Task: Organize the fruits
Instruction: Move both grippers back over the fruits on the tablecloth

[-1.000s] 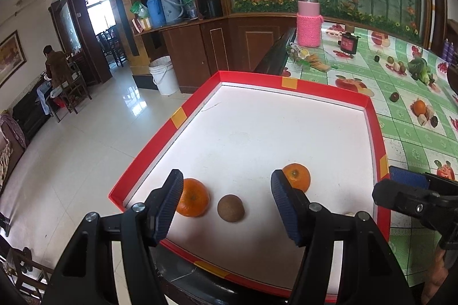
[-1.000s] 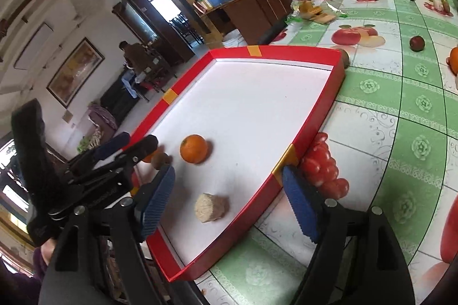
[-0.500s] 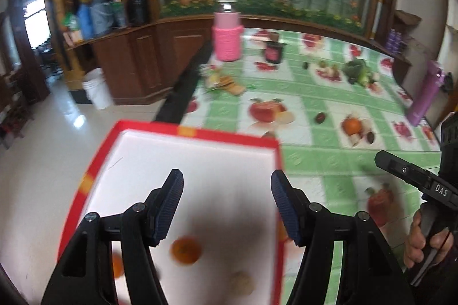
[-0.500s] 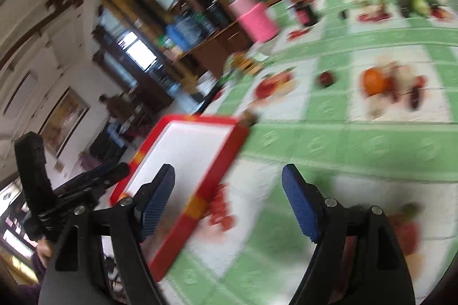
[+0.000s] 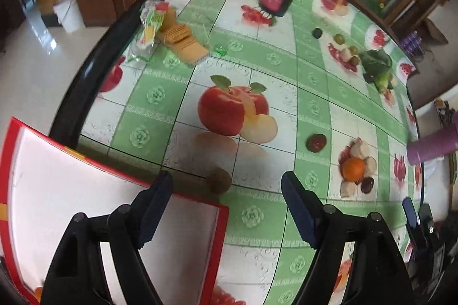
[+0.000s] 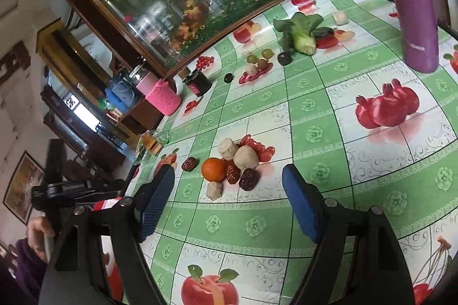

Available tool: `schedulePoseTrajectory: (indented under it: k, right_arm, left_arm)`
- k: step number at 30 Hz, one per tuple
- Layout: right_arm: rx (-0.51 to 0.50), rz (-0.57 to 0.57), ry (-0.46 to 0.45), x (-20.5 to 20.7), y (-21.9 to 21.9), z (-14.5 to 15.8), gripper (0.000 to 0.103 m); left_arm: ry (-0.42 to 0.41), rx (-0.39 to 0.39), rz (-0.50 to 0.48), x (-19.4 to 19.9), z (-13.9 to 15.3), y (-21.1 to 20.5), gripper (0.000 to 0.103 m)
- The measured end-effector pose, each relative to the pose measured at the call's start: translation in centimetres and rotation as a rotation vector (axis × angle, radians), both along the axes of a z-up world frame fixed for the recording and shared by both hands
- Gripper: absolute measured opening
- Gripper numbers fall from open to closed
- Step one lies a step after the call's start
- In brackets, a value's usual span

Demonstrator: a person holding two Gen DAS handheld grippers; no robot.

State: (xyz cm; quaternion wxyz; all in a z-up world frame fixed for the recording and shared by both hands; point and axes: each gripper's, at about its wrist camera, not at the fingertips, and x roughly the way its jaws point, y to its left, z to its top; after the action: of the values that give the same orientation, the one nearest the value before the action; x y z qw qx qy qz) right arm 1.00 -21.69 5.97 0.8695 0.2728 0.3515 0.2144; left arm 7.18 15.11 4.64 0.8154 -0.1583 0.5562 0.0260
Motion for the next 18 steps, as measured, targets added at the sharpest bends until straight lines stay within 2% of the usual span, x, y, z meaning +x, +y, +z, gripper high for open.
schedulePoseTrajectory:
  k: [3, 6, 9, 14, 16, 17, 18]
  right_arm:
    - [0.027, 0.0, -0.005, -0.5, -0.5, 0.2, 0.079]
    - [0.037, 0.011, -0.001, -0.2, -0.3, 0.3, 0.079]
    - [0.043, 0.012, -0.007, -0.3, -0.4, 0.4, 0.079]
    - [0.041, 0.006, -0.016, -0.5, -0.4, 0.6, 0.079]
    - [0.036, -0.004, -0.024, -0.6, -0.5, 0.8, 0.079]
    - [0.03, -0.013, -0.03, -0.6, -0.6, 0.9, 0.079]
    - [0.025, -0.018, -0.033, -0.6, -0.7, 0.9, 0.079]
  left_arm:
    - [0.008, -0.043, -0.014, 0.5, -0.7, -0.4, 0.078]
    - [0.025, -0.027, -0.04, 1.0, -1.1, -1.4, 0.078]
    - [0.033, -0.049, -0.057, 1.4, -1.5, -2.2, 0.078]
    - [0.056, -0.157, -0.093, 1.6, -2.2, -4.2, 0.076]
    - [0.055, -0.304, -0.126, 0.7, -1.6, -5.5, 0.076]
    - [0.038, -0.325, -0.154, 0.3, -1.0, -6.3, 0.076]
    - [0.01, -0.31, -0.184, -0.3, 0.0, -7.1, 0.076]
